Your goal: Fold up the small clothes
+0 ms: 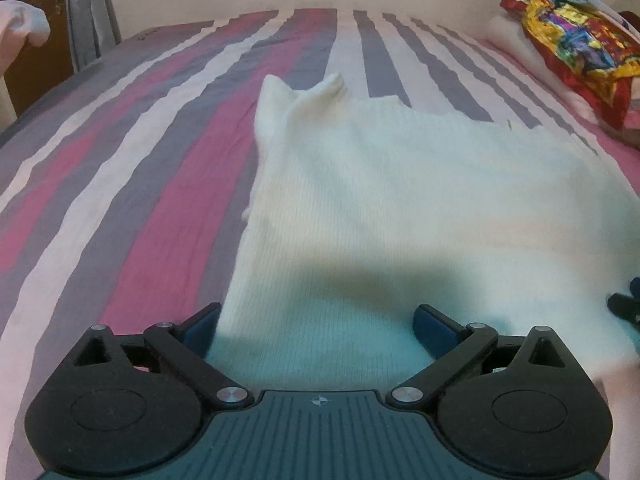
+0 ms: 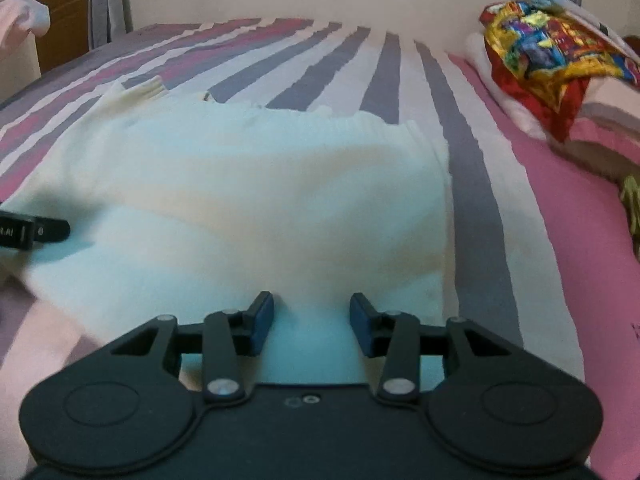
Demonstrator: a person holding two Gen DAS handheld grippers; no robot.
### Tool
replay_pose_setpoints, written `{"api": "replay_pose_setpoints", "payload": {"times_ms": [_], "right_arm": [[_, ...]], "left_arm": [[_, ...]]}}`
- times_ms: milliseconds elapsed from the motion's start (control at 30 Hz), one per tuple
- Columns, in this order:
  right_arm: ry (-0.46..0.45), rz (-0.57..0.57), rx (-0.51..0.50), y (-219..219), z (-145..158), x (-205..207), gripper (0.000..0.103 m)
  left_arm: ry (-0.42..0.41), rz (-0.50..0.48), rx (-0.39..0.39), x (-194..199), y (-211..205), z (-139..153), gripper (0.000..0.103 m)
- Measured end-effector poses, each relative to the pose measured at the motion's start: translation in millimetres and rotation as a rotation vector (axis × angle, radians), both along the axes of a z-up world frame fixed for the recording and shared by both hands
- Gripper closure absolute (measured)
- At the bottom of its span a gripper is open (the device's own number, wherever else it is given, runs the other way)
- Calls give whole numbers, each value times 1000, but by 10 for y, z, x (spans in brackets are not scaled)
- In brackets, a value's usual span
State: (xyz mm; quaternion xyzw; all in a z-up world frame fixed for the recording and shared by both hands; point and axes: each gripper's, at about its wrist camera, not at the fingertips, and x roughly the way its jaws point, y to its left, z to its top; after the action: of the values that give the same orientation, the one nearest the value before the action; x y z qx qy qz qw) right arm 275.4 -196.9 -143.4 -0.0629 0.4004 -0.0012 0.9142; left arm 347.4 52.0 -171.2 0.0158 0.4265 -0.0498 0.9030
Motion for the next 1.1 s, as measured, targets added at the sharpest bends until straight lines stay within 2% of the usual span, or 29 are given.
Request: {"api": "replay_pose_setpoints", "payload": {"times_ms": [67,167,200,267,400,500,600,900,1033,1100], "right_arm": [[-7,3,-5,28,58,-83,61],[-33,-12,58,4,95,-170,57],[9,1,44,33,38,-147,57],[9,33,-3,98,4,-176,57],[-24,-6,93,39,163,-119,57],[-38,-5,85,125,173,-37,57],[25,-14,84,141,-27,-33,56],[8,-11,70,165,-64,-182,56],[10,-18,87,163,-17,-191,56],[-8,-28,124,105,71,-188,56]], "left_arm": [[2,0,-4,-36,10,47,3],[-15,-2,-30,-52,-25,154,3],[-22,-4,-35,-46,-49,186,3],[-26,-20,-50,-17,-100,225,3],[-9,-22,-17,12,-163,122,3],[4,-8,10,-41,-143,6,3],[7,5,-17,-80,-89,-31,3],[-1,4,-17,-203,-61,-39,3],[-10,10,-46,-211,9,101,3],[-52,0,-55,-197,32,244,3]]}}
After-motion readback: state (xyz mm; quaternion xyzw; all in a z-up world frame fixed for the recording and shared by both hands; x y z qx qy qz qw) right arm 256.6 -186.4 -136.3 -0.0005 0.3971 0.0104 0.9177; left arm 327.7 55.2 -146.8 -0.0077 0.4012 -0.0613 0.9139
